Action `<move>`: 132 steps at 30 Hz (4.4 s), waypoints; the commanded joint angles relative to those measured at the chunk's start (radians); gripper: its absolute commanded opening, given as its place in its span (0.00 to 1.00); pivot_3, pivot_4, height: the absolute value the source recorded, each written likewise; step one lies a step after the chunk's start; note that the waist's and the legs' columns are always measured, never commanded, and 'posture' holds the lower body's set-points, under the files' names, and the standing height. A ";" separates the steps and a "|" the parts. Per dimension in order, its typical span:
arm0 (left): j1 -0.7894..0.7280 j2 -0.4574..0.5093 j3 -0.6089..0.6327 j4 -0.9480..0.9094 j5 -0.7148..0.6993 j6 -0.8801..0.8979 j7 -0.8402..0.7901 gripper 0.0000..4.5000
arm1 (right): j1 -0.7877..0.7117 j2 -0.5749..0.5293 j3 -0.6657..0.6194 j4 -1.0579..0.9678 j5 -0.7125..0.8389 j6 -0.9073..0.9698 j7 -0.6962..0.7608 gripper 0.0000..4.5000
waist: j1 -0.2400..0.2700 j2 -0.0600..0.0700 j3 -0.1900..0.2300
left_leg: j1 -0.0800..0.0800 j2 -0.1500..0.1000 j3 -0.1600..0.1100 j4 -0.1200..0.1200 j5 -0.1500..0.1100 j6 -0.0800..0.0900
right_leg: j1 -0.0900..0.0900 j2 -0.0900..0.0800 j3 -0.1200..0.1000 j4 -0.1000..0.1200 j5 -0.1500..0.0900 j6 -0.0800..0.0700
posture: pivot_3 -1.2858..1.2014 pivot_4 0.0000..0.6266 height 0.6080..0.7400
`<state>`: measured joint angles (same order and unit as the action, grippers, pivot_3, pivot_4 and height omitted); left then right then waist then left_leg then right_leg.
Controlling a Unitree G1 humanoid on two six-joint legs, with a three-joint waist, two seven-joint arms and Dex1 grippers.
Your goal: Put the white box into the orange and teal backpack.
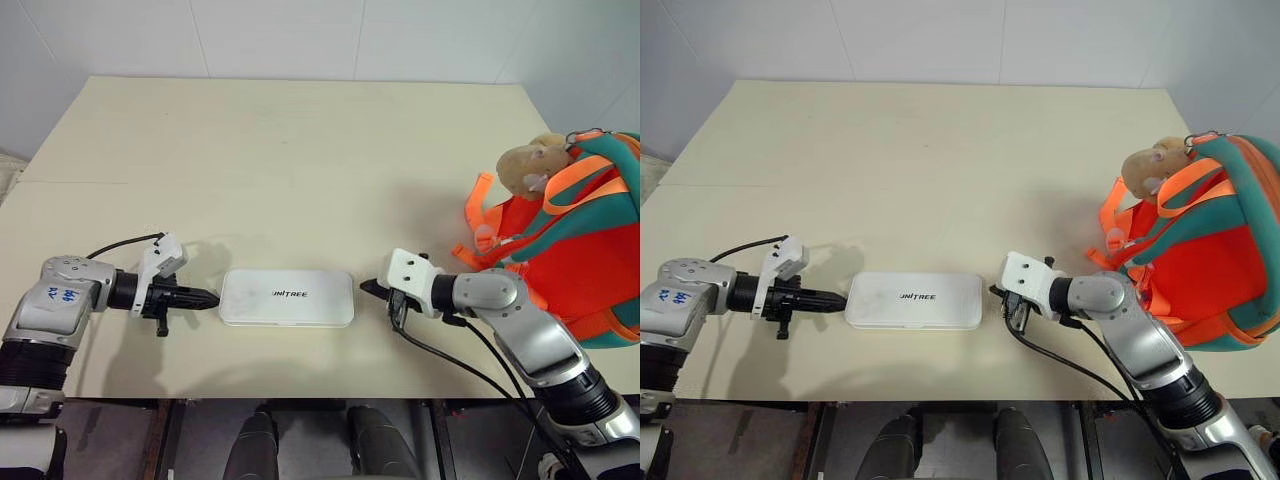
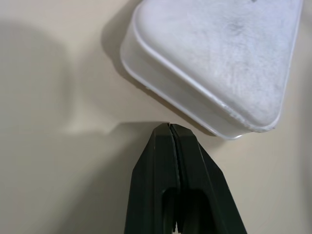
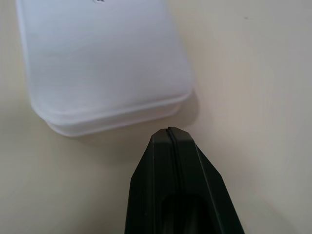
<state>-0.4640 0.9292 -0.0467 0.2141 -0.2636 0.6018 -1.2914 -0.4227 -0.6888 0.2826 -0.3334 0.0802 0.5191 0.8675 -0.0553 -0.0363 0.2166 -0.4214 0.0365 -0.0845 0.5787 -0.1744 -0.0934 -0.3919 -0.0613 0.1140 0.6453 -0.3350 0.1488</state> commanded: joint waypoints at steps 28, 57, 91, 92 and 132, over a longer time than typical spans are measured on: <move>0.030 0.001 0.318 -0.024 -0.316 0.395 0.146 1.00 | 0.052 -0.024 -0.110 0.026 -0.008 -0.146 -0.018 1.00 | -0.001 0.000 0.000 | -0.001 0.000 0.000 -0.001 0.000 0.000 | 0.000 0.000 0.000 0.000 -0.001 0.001 | 0.52 0.24 1.00; 0.049 -0.105 0.355 0.157 -0.499 0.661 0.186 1.00 | 0.025 0.029 -0.029 0.109 -0.070 -0.242 0.023 1.00 | 0.004 0.000 0.000 | 0.000 0.000 0.000 0.000 0.000 -0.001 | 0.000 -0.001 -0.001 0.001 -0.001 0.001 | 0.52 0.24 1.00; -0.115 -0.152 0.090 0.241 -0.432 0.625 0.027 1.00 | -0.034 0.076 -0.009 0.169 -0.109 -0.290 0.029 1.00 | 0.004 0.000 0.000 | 0.000 -0.001 -0.001 0.000 0.000 -0.001 | 0.000 -0.001 -0.001 0.001 -0.001 0.001 | 0.52 0.24 1.00; -0.116 -0.151 0.084 0.240 -0.430 0.619 0.017 1.00 | -0.034 0.076 -0.010 0.171 -0.110 -0.292 0.030 1.00 | 0.004 0.000 0.000 | 0.000 -0.001 -0.001 0.000 0.000 -0.002 | 0.000 -0.001 -0.001 0.001 -0.001 0.001 | 0.52 0.24 1.00; 0.010 -0.167 0.225 -0.046 -0.459 0.704 0.157 1.00 | -0.018 0.101 -0.022 0.162 -0.130 -0.297 0.040 1.00 | 0.014 0.000 0.000 | 0.000 -0.001 -0.001 0.000 0.001 -0.002 | 0.001 -0.001 -0.001 0.000 0.000 0.001 | 0.52 0.24 1.00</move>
<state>-0.4628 0.7584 0.1698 0.2079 -0.6832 1.3074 -1.1297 -0.4427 -0.6049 0.2403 -0.1361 -0.0627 0.2416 0.9019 -0.0409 -0.0365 0.2166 -0.4212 0.0355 -0.0857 0.5782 -0.1734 -0.0954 -0.3911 -0.0620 0.1134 0.6452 -0.3353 0.1501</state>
